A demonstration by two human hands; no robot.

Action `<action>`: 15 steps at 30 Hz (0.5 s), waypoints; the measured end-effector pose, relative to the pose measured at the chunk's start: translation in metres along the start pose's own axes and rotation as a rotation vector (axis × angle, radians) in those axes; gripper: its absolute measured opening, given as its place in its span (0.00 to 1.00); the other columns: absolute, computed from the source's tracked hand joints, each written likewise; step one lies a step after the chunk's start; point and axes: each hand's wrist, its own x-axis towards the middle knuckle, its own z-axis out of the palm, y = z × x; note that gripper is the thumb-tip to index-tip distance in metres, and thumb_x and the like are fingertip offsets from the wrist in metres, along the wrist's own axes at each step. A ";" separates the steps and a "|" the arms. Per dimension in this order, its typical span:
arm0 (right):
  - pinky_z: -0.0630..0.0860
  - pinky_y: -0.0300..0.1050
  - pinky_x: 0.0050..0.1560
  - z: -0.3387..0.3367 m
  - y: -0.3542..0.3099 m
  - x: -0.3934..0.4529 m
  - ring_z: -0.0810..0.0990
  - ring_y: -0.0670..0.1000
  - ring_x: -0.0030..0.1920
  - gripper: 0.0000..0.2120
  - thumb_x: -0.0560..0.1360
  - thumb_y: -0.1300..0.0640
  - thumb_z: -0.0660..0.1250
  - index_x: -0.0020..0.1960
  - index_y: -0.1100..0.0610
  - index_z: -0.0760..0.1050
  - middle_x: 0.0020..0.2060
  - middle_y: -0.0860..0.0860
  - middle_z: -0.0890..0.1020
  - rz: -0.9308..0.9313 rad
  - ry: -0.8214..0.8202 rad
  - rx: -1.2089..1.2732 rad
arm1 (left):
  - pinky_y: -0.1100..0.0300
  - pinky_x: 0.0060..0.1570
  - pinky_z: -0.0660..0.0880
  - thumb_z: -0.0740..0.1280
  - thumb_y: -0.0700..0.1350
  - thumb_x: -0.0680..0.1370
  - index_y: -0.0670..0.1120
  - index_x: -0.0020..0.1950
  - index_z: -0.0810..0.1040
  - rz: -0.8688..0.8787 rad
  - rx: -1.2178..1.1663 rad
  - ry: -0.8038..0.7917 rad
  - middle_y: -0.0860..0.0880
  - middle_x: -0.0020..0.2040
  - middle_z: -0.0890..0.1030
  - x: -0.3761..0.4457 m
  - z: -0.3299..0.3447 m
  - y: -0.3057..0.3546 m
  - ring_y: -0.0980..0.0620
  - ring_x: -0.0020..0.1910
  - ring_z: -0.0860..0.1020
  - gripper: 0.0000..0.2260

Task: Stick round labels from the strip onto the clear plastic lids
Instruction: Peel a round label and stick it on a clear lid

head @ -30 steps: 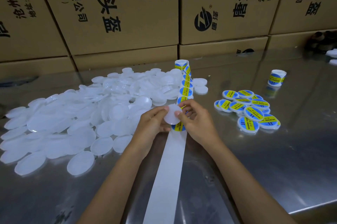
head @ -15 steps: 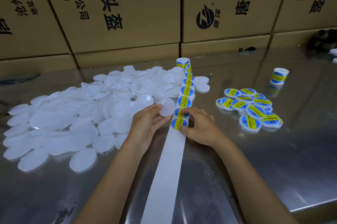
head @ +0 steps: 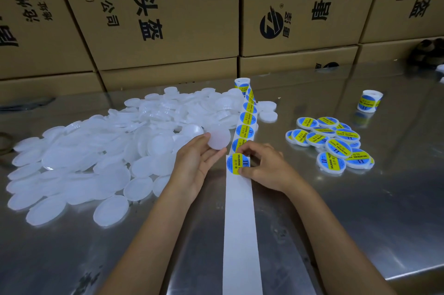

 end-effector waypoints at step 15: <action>0.75 0.56 0.57 0.001 -0.002 -0.002 0.77 0.52 0.46 0.10 0.69 0.58 0.75 0.46 0.51 0.76 0.42 0.46 0.80 -0.084 -0.045 0.146 | 0.45 0.57 0.81 0.61 0.40 0.84 0.37 0.64 0.77 -0.006 0.176 -0.050 0.39 0.57 0.84 0.000 0.003 -0.009 0.40 0.55 0.84 0.12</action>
